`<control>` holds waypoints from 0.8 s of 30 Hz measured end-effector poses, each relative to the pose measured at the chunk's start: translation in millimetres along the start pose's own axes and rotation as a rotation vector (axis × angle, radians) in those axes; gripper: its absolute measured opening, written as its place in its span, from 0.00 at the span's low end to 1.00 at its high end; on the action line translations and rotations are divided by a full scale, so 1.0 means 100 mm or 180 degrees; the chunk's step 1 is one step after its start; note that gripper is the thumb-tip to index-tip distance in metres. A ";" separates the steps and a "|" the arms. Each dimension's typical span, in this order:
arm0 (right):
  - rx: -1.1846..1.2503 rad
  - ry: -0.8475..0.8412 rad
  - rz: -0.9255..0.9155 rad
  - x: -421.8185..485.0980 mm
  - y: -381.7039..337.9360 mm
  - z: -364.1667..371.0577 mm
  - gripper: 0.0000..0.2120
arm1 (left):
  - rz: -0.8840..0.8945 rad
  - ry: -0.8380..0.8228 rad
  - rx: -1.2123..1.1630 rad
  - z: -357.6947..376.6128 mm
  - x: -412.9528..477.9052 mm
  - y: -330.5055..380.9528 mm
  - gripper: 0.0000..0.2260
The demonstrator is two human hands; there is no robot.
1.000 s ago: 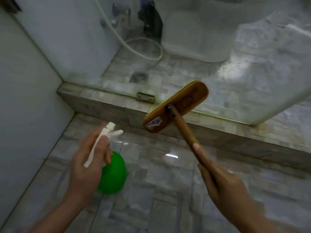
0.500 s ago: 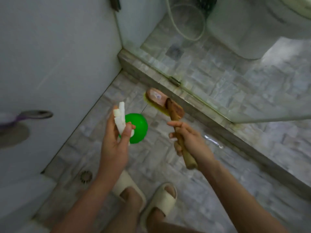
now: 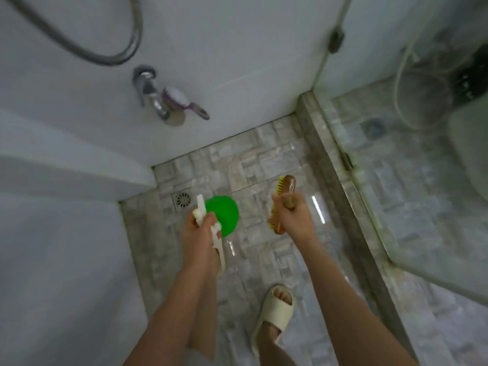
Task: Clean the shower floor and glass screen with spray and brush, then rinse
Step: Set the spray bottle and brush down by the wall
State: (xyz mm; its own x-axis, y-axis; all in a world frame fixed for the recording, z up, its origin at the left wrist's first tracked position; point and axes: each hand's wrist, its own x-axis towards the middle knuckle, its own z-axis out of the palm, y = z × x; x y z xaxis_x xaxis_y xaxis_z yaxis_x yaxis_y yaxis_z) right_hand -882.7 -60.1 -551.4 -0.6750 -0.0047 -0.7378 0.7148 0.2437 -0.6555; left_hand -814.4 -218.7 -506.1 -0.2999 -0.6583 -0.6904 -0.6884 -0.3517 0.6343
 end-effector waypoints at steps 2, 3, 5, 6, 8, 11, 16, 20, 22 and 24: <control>-0.1049 0.0225 -0.0243 -0.06 0.07 0.02 0.16 | -0.0108 0.0150 -0.0140 -0.19 -0.02 -0.13 0.09; -0.1597 0.0253 -0.0356 -0.09 0.11 0.03 0.19 | -0.0186 0.0188 -0.0222 -0.27 -0.04 -0.21 0.06; -0.2310 0.0100 -0.0521 -0.26 0.20 0.10 0.21 | -0.0374 0.0304 -0.0410 -0.53 -0.12 -0.39 0.03; -0.2454 0.0037 -0.0581 -0.34 0.26 0.16 0.21 | -0.0430 0.0370 -0.0503 -0.66 -0.16 -0.49 0.03; -0.2468 -0.0043 -0.0666 -0.55 0.35 0.24 0.20 | -0.0476 0.0478 -0.0643 -0.89 -0.27 -0.67 0.07; -0.2283 -0.0246 -0.0633 -0.82 0.55 0.36 0.18 | -0.0610 0.0630 -0.0791 -1.24 -0.44 -0.99 0.08; -0.2214 -0.0785 -0.0698 -1.24 1.03 0.63 0.16 | -0.0802 0.0970 -0.1174 -1.72 -0.69 -1.73 0.03; -0.2375 -0.1124 -0.0714 -1.62 1.50 0.96 0.19 | -0.0964 0.1318 -0.1708 -2.16 -0.96 -2.43 0.05; -0.2438 -0.1312 -0.0820 -1.77 1.74 1.14 0.17 | -0.0974 0.1476 -0.1900 -2.32 -1.08 -2.79 0.06; -0.2532 -0.1566 -0.0958 -1.88 2.01 1.36 0.14 | -0.1078 0.1641 -0.2047 -2.47 -1.14 -3.15 0.06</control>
State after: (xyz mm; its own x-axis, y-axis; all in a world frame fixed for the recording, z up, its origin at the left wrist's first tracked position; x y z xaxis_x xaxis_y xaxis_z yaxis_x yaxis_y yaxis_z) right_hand -587.7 -142.1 -566.2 -0.5283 -0.5331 -0.6608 0.0718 0.7474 -0.6604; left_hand -400.1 -197.5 -541.6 0.2935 -0.6143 -0.7324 -0.1358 -0.7852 0.6042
